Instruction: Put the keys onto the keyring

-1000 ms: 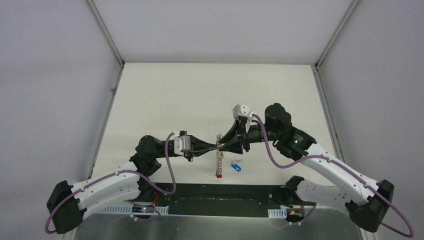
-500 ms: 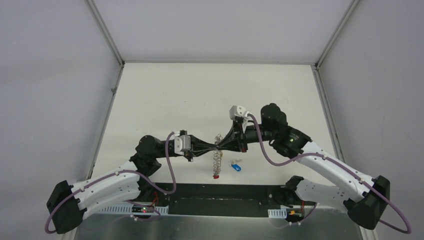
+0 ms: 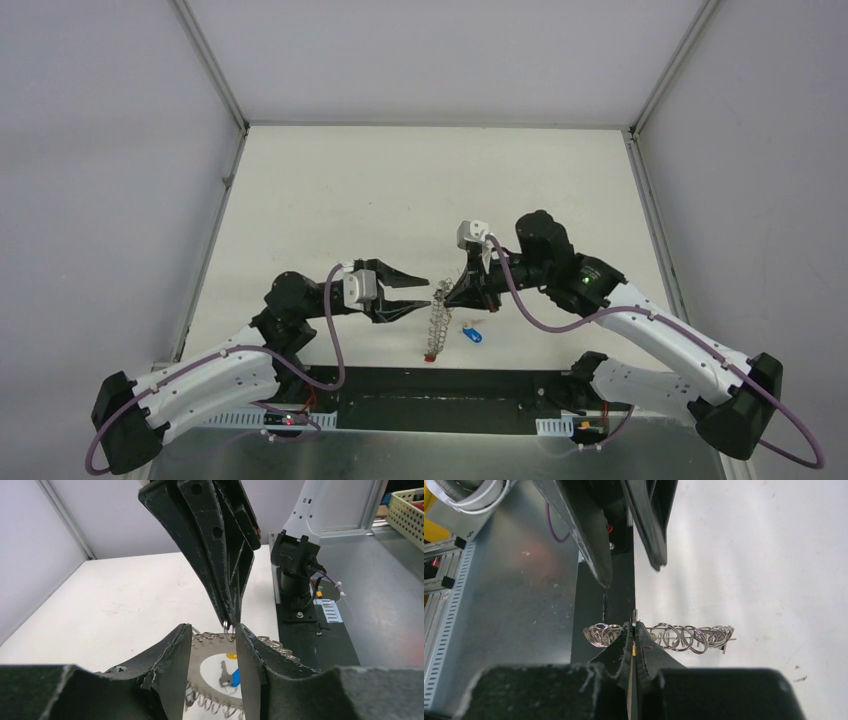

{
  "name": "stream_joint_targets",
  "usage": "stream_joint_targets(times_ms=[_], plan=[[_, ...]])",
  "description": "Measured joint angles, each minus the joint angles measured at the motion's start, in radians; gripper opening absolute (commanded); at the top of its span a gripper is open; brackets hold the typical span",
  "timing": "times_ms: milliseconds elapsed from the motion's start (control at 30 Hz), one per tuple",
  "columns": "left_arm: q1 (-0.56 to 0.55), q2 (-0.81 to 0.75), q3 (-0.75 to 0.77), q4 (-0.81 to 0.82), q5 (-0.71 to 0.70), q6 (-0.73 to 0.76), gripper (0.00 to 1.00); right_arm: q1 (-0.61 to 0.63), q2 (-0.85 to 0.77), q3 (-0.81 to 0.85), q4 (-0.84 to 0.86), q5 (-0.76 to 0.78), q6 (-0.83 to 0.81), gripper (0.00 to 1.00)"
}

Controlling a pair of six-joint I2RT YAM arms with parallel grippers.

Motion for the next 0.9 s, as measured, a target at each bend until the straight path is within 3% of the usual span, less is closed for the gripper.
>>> stream_joint_targets(times_ms=[200,400,767,900], plan=[[0.0,-0.015,0.084,-0.203,-0.014,0.066,0.42,0.0,0.048,0.11,-0.22,0.04,-0.094,0.0],[0.0,0.072,0.164,-0.327,-0.008,0.114,0.42,0.0,0.105,0.217,-0.402,0.091,-0.174,0.0],[-0.047,0.279,0.198,-0.338,0.023,0.121,0.42,0.0,0.145,0.252,-0.516,0.114,-0.222,0.0],[-0.063,0.3,0.198,-0.299,0.036,0.117,0.36,0.0,0.145,0.252,-0.516,0.113,-0.221,0.0]])
